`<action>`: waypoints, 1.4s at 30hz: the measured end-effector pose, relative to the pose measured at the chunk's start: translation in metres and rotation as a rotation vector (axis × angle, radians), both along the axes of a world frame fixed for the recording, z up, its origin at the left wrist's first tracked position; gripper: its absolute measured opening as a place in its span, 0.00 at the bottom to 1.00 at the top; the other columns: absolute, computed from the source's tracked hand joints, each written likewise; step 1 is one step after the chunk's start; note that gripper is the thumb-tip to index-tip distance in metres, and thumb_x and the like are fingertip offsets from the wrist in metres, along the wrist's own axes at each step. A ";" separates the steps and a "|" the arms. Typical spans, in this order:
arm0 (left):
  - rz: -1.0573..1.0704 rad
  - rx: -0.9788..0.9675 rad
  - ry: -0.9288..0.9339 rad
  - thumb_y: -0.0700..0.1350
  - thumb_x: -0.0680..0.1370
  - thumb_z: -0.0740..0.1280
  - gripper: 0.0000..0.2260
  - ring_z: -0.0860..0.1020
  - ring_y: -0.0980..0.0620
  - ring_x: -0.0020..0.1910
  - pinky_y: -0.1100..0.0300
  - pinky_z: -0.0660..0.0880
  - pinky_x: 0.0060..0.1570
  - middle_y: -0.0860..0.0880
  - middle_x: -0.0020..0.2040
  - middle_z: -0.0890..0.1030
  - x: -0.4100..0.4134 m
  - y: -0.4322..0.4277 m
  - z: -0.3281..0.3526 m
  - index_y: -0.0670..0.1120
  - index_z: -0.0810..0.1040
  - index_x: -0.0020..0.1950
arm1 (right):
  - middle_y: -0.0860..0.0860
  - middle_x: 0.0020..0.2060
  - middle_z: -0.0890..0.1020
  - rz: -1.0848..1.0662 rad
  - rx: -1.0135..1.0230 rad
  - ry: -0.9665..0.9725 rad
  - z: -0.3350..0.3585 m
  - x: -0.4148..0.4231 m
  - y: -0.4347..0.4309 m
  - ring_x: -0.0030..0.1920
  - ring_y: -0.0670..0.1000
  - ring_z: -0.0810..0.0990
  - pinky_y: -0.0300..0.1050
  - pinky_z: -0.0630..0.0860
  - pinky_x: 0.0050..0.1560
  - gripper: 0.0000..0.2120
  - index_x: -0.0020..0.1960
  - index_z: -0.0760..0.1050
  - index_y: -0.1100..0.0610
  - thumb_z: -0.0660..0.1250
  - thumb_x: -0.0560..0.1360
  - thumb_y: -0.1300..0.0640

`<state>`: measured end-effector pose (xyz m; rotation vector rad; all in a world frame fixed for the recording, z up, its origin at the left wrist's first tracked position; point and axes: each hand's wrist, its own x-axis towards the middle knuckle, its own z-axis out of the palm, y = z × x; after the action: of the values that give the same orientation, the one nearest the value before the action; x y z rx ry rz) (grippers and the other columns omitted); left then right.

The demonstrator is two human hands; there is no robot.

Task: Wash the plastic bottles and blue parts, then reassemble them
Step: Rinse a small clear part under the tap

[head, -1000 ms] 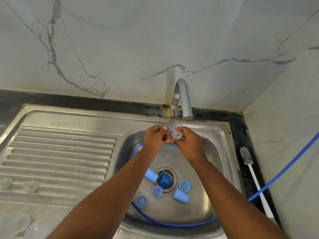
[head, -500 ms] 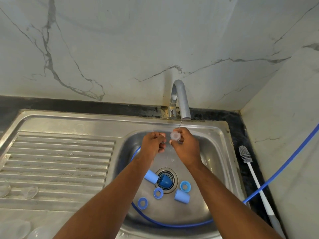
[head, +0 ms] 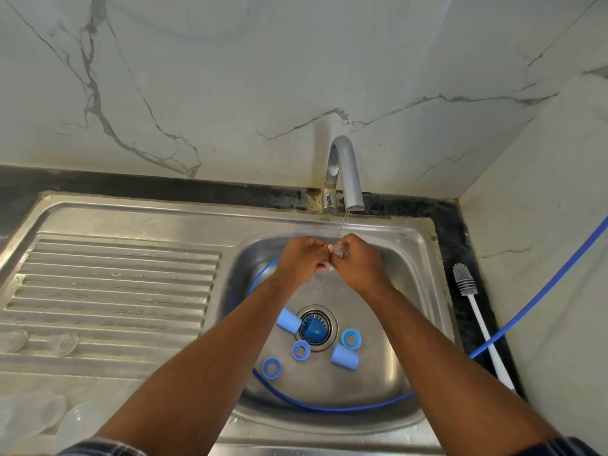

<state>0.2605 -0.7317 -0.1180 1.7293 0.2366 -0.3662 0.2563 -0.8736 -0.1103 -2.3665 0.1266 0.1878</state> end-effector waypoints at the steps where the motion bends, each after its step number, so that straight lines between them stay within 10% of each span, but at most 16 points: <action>1: -0.003 -0.003 0.018 0.45 0.80 0.70 0.09 0.82 0.51 0.37 0.56 0.82 0.44 0.41 0.40 0.84 0.001 -0.002 0.002 0.39 0.82 0.48 | 0.48 0.45 0.83 0.031 -0.008 0.007 0.002 0.000 0.001 0.46 0.49 0.81 0.44 0.76 0.45 0.08 0.55 0.78 0.53 0.66 0.81 0.50; 6: 0.085 -0.071 0.119 0.39 0.81 0.69 0.12 0.76 0.48 0.31 0.60 0.73 0.29 0.37 0.37 0.80 0.003 -0.001 0.002 0.28 0.78 0.51 | 0.52 0.42 0.83 0.202 -0.084 0.105 0.005 0.002 0.004 0.44 0.53 0.82 0.59 0.80 0.52 0.10 0.48 0.80 0.54 0.60 0.83 0.54; 12: 0.098 0.050 0.100 0.48 0.78 0.74 0.15 0.76 0.49 0.28 0.59 0.74 0.30 0.43 0.31 0.80 -0.005 0.005 0.011 0.41 0.80 0.36 | 0.55 0.43 0.86 0.011 0.188 0.115 0.010 -0.009 0.002 0.42 0.52 0.86 0.52 0.85 0.47 0.08 0.56 0.83 0.56 0.68 0.80 0.57; 25: -0.115 0.278 0.195 0.35 0.79 0.66 0.06 0.77 0.49 0.34 0.62 0.71 0.32 0.43 0.40 0.80 -0.048 0.101 0.052 0.45 0.80 0.47 | 0.59 0.45 0.83 -0.049 0.382 0.152 0.019 -0.070 0.079 0.42 0.58 0.86 0.53 0.85 0.45 0.13 0.45 0.77 0.56 0.63 0.76 0.73; 32: -0.123 0.311 0.189 0.43 0.82 0.65 0.09 0.78 0.46 0.39 0.57 0.74 0.40 0.44 0.45 0.81 -0.072 0.207 0.077 0.40 0.80 0.56 | 0.57 0.35 0.84 0.212 0.163 0.158 0.027 -0.094 0.186 0.30 0.56 0.83 0.50 0.83 0.35 0.05 0.43 0.79 0.58 0.69 0.76 0.58; 42: -0.089 0.407 0.160 0.46 0.83 0.64 0.12 0.81 0.47 0.44 0.56 0.76 0.42 0.42 0.54 0.84 -0.094 0.331 0.076 0.40 0.79 0.60 | 0.52 0.54 0.82 0.742 -0.245 -0.022 0.014 -0.131 0.321 0.54 0.55 0.80 0.49 0.78 0.53 0.12 0.57 0.81 0.53 0.65 0.76 0.59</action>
<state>0.1669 -0.4010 -0.0421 2.1176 0.3707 -0.5511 0.1250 -0.5529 -0.0959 -2.5525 -0.7888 0.5197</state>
